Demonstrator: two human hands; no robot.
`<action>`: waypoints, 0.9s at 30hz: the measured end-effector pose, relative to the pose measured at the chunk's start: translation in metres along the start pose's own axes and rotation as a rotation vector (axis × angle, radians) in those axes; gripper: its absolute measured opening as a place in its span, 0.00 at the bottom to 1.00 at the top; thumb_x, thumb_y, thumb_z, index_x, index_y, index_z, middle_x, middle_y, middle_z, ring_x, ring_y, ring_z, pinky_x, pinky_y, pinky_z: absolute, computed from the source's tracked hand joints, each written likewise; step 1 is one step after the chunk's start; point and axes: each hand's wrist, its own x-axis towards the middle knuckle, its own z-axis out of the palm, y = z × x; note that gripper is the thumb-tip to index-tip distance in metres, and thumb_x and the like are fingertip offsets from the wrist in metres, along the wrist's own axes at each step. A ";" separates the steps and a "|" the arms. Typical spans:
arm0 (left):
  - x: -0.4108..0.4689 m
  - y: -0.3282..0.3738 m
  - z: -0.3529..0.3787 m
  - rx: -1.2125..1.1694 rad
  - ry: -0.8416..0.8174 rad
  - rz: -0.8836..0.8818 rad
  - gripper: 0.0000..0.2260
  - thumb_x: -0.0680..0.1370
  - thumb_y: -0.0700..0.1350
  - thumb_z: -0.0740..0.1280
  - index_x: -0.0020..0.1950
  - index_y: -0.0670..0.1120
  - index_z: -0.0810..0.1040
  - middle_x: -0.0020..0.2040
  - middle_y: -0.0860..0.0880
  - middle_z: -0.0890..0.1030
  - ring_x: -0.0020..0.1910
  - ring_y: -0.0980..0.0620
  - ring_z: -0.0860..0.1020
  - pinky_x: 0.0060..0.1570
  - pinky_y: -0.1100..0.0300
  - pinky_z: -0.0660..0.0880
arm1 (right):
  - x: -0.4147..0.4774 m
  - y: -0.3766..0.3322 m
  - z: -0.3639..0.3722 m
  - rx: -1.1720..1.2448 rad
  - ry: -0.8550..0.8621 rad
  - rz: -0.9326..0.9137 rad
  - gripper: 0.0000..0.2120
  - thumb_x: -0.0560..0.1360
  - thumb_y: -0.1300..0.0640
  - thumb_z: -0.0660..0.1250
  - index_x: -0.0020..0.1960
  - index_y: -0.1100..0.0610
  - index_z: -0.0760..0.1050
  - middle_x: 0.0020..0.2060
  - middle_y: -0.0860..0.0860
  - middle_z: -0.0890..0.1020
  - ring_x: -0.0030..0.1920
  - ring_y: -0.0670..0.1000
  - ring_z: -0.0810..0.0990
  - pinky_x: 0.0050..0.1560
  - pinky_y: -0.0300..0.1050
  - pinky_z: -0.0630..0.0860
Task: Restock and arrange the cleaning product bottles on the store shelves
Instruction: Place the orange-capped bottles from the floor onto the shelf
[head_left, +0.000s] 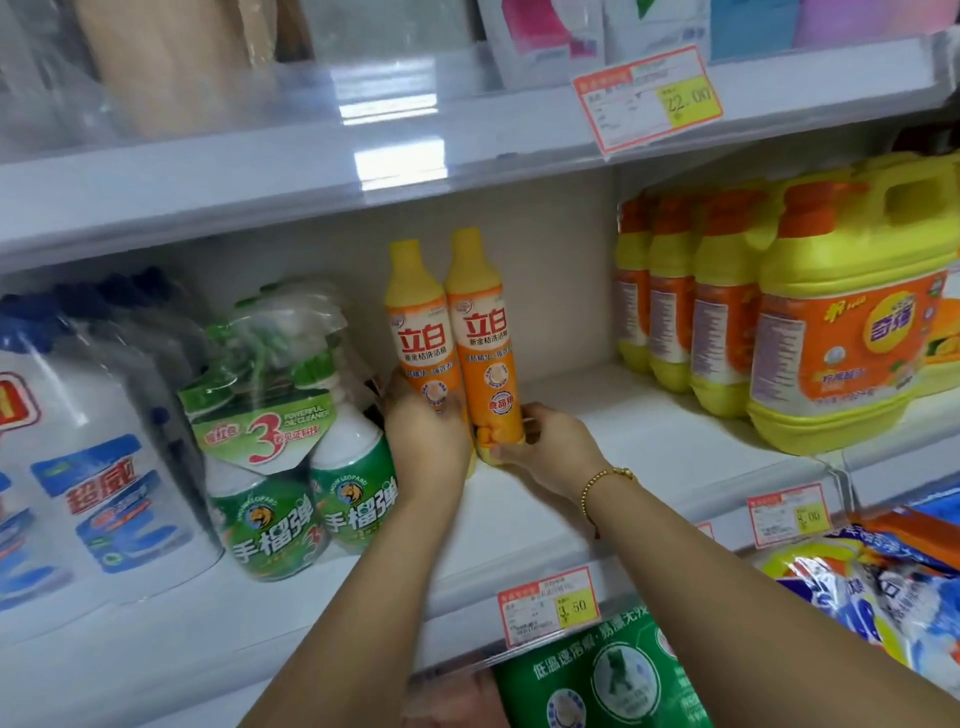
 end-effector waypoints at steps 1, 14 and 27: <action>0.000 0.000 0.000 -0.009 0.005 0.003 0.13 0.75 0.36 0.68 0.58 0.35 0.73 0.56 0.36 0.79 0.55 0.40 0.77 0.45 0.63 0.63 | 0.001 0.001 0.000 -0.009 0.002 -0.007 0.25 0.71 0.50 0.74 0.64 0.56 0.73 0.58 0.52 0.81 0.56 0.53 0.79 0.51 0.39 0.71; -0.007 0.012 -0.007 0.256 -0.241 -0.147 0.20 0.78 0.40 0.62 0.67 0.33 0.65 0.65 0.34 0.71 0.64 0.35 0.69 0.62 0.49 0.68 | -0.001 -0.004 -0.021 -0.162 -0.180 0.045 0.28 0.69 0.52 0.75 0.65 0.59 0.72 0.61 0.56 0.79 0.59 0.56 0.77 0.60 0.46 0.73; -0.263 0.082 -0.042 -0.237 -0.900 0.030 0.14 0.78 0.44 0.67 0.32 0.48 0.74 0.26 0.49 0.75 0.25 0.59 0.74 0.30 0.65 0.71 | -0.267 0.052 -0.181 -0.234 0.086 -0.022 0.13 0.71 0.52 0.74 0.36 0.59 0.76 0.27 0.44 0.75 0.29 0.40 0.73 0.32 0.34 0.67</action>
